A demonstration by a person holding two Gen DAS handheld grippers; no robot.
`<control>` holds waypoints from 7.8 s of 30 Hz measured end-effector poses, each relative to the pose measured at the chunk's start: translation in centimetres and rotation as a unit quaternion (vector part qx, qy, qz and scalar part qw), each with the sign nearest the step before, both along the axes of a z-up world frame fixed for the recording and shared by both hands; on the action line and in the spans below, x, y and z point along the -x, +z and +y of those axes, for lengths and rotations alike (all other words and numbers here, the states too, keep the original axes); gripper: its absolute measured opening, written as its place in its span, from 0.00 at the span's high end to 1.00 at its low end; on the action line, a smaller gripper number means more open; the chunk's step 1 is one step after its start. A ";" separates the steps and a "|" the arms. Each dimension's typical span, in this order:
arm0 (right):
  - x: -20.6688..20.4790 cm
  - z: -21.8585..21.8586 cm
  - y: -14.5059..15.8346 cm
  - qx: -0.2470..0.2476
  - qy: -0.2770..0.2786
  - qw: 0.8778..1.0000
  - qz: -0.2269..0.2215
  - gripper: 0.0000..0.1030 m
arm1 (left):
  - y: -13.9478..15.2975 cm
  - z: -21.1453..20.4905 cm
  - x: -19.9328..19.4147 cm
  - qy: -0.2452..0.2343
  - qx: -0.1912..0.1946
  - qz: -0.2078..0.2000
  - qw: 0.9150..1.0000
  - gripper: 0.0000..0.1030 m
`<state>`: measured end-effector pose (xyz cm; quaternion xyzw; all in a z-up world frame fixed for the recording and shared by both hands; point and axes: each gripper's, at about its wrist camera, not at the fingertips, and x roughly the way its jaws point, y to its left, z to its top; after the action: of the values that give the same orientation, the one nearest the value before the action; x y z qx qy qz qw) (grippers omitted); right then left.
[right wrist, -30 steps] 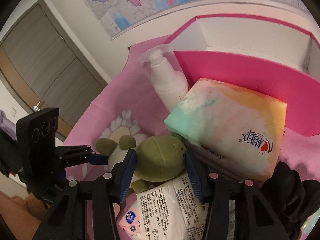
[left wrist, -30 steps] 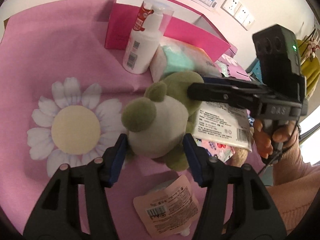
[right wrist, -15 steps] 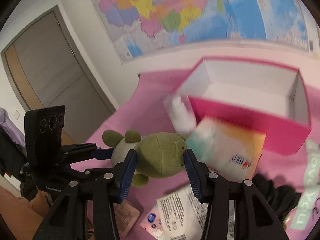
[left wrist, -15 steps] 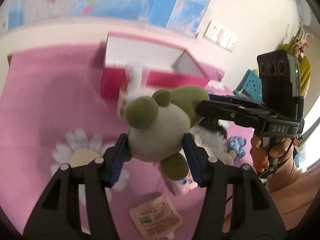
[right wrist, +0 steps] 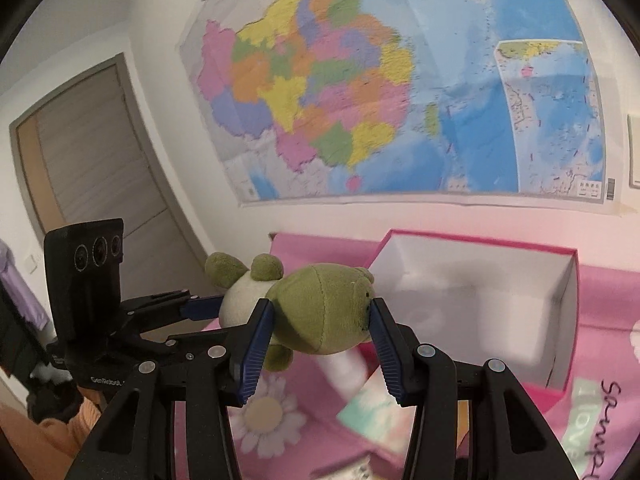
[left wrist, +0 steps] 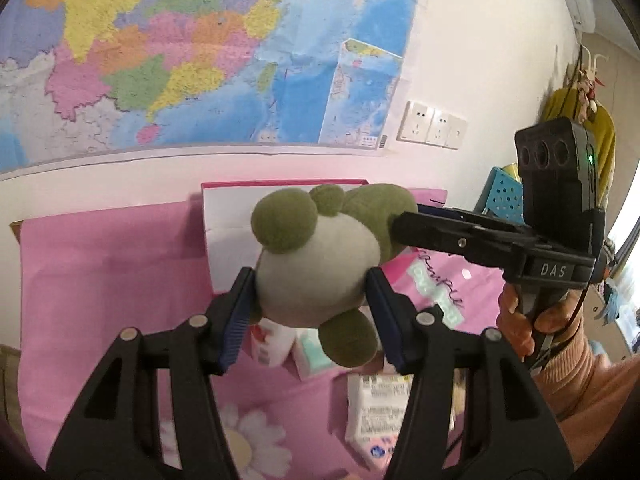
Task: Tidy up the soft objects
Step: 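Lift the turtle with the left tool into the pink box and release, then grasp the white printed wipes packet with the left tool, then carry the wipes packet with the left tool into the pink box and release, then lower the left tool to the beige plush bear and grasp it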
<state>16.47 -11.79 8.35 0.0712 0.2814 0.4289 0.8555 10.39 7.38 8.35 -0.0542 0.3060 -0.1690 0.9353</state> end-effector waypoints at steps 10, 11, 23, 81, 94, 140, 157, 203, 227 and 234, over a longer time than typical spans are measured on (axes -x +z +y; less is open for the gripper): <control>-6.9 0.0 -2.8 -0.018 -0.037 0.997 0.065 0.52 | -2.0 0.7 -7.7 -0.001 0.002 0.052 0.999 0.43; -7.4 0.0 -3.3 -0.017 -0.041 0.996 0.072 0.52 | -2.4 0.7 -8.3 0.000 0.004 0.059 0.998 0.43; -11.9 0.8 -9.0 0.010 -0.079 0.985 0.151 0.50 | -7.0 0.1 -13.8 0.009 -0.033 0.119 0.992 0.43; 10.6 -9.7 -14.3 0.031 -0.003 0.978 0.207 0.38 | -16.6 -6.2 1.8 -0.122 0.042 0.195 0.972 0.34; 10.5 -8.5 -14.2 0.051 -0.042 0.981 0.181 0.53 | -16.0 -7.1 2.6 -0.142 0.059 0.201 0.968 0.41; -9.7 -11.6 -6.5 -0.017 -0.120 0.986 0.113 0.85 | -4.8 -11.7 -14.9 -0.018 0.001 0.152 0.988 0.51; -10.8 -11.5 -8.4 0.032 -0.166 0.978 0.120 0.62 | -8.4 -11.7 -17.1 0.008 -0.006 0.202 0.979 0.50; 8.5 -13.4 -15.0 0.088 -0.052 0.981 0.164 0.37 | -13.7 -12.7 5.3 -0.181 -0.010 0.163 0.970 0.41; 11.5 -13.8 -17.3 0.069 0.003 0.979 0.192 0.66 | -16.2 -15.0 7.3 -0.221 0.031 0.239 0.945 0.72; 11.8 -15.8 -14.0 0.039 -0.010 0.987 0.157 0.67 | -13.1 -15.7 7.4 -0.242 0.038 0.187 0.951 0.72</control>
<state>4.71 -27.55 -5.68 0.1070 0.4276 0.3927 0.8071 2.98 -8.30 -4.71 -0.0452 0.4728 -0.3885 0.7896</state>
